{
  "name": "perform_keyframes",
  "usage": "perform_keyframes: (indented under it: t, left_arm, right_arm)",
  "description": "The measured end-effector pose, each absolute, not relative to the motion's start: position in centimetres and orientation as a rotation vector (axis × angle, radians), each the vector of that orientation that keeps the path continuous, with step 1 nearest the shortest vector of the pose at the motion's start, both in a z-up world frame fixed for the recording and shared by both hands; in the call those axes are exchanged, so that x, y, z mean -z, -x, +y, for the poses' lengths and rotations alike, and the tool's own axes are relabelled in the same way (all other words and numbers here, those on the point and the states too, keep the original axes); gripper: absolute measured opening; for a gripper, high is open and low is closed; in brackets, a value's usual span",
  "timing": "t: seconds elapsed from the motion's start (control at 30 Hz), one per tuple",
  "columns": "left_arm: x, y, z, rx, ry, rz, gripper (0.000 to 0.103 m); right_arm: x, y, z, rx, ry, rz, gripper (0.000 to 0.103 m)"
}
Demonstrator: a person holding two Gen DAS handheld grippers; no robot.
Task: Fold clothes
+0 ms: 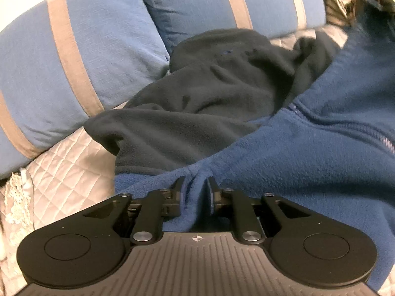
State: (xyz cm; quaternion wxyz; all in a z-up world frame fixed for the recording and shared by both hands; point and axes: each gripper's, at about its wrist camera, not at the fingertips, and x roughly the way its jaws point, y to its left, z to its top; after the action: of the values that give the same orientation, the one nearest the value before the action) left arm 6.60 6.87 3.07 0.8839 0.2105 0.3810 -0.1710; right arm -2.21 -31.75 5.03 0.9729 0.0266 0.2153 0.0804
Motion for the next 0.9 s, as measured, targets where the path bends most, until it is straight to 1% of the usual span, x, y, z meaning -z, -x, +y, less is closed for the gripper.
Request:
perform_keyframes:
  t: [0.03, 0.07, 0.1, 0.13, 0.17, 0.23, 0.27, 0.3, 0.4, 0.53, 0.77, 0.9]
  left_arm:
    - [-3.6, -6.7, 7.2, 0.363, -0.410, 0.788, 0.030]
    - [-4.2, -6.7, 7.6, 0.371, -0.382, 0.782, 0.033]
    - [-4.9, -6.8, 8.2, 0.382, -0.346, 0.769, 0.038]
    - [-5.9, -6.8, 9.3, 0.393, -0.288, 0.749, 0.044]
    - [-6.9, -6.8, 10.5, 0.403, -0.225, 0.726, 0.047]
    - [-8.6, -6.3, 13.3, 0.391, -0.098, 0.676, 0.060]
    - [-9.3, -6.0, 15.0, 0.372, -0.032, 0.647, 0.063]
    - [-9.9, -5.8, 16.6, 0.350, 0.026, 0.626, 0.069]
    - [-10.0, -5.1, 22.0, 0.298, 0.220, 0.598, 0.071]
    - [-7.6, -4.9, 27.5, 0.280, 0.418, 0.648, 0.071]
    - [-3.8, -5.6, 30.7, 0.454, 0.606, 0.747, 0.071]
    - [-2.6, -5.9, 30.6, 0.510, 0.614, 0.789, 0.071]
  right_arm:
    - [-4.5, 1.7, -32.7, -0.142, -0.110, 0.464, 0.015]
    - [-4.0, 1.3, -33.3, -0.125, -0.142, 0.488, 0.014]
    - [-3.5, 0.9, -33.7, -0.108, -0.169, 0.512, 0.014]
    - [-3.2, 0.7, -33.8, -0.094, -0.169, 0.527, 0.014]
    - [-2.8, 0.6, -33.7, -0.079, -0.164, 0.541, 0.014]
    - [-2.2, 0.3, -33.7, -0.051, -0.154, 0.568, 0.014]
    - [-2.1, 0.1, -33.5, -0.038, -0.146, 0.575, 0.014]
    - [-2.1, 0.0, -33.4, -0.031, -0.140, 0.579, 0.014]
    - [-1.8, -0.4, -33.1, -0.019, -0.138, 0.593, 0.014]
    - [-1.4, -0.8, -33.0, -0.007, -0.144, 0.623, 0.014]
    - [-1.2, -0.9, -32.9, 0.009, -0.139, 0.643, 0.015]
    - [-1.1, -0.8, -33.0, 0.006, -0.142, 0.652, 0.015]
